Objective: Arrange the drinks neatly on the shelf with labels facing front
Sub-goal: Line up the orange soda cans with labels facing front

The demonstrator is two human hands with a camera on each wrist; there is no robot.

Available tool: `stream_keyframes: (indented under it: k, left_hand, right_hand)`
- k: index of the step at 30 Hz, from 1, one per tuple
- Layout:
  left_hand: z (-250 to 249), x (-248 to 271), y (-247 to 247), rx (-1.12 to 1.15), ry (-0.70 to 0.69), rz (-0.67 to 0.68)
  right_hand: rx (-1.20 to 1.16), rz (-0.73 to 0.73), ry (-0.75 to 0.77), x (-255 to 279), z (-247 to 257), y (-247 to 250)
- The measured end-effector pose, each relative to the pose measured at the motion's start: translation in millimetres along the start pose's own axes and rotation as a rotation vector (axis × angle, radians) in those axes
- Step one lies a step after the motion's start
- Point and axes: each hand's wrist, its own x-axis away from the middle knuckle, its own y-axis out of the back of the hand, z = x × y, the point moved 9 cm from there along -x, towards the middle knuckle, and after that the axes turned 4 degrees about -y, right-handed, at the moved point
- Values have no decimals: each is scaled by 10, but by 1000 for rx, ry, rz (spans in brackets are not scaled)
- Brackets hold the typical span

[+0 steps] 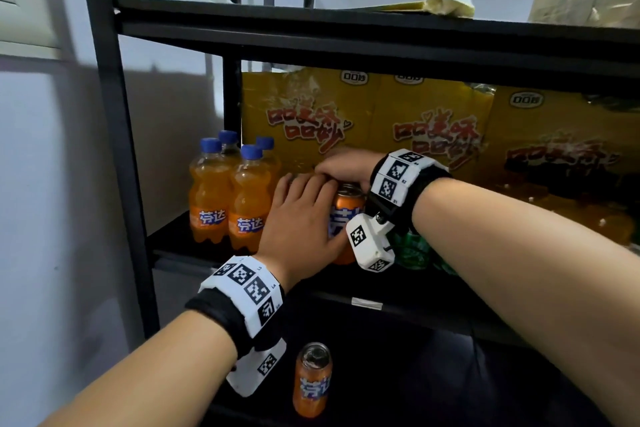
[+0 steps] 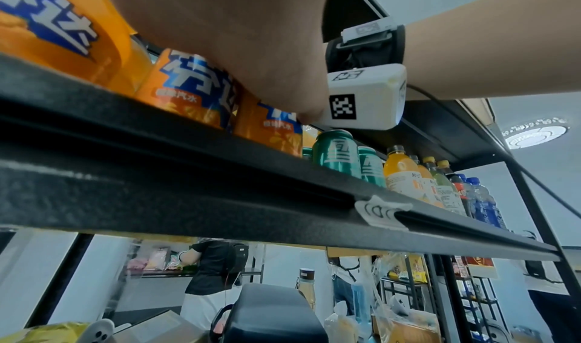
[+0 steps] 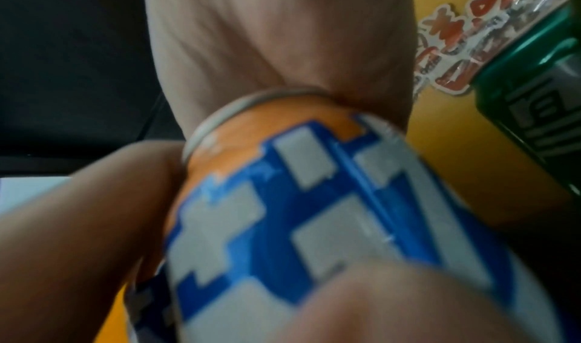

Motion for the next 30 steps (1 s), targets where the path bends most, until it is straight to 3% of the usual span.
stream_keyframes:
  k: [5, 11, 20, 25, 30]
  left_hand:
    - [49, 9, -19, 37, -12, -12]
    - [21, -38, 3, 24, -31, 6]
    - [50, -30, 34, 17, -9, 25]
    - [77, -96, 101, 75, 100, 30]
    - [55, -227, 312, 209, 208, -42]
  right_hand:
    - [34, 74, -118, -28, -106, -110]
    - [-139, 52, -75, -91, -194, -65]
    - [-487, -470, 161, 262, -151, 844]
    - [-594, -571, 303, 641, -229, 1165]
    - [-660, -582, 303, 887, -430, 1243]
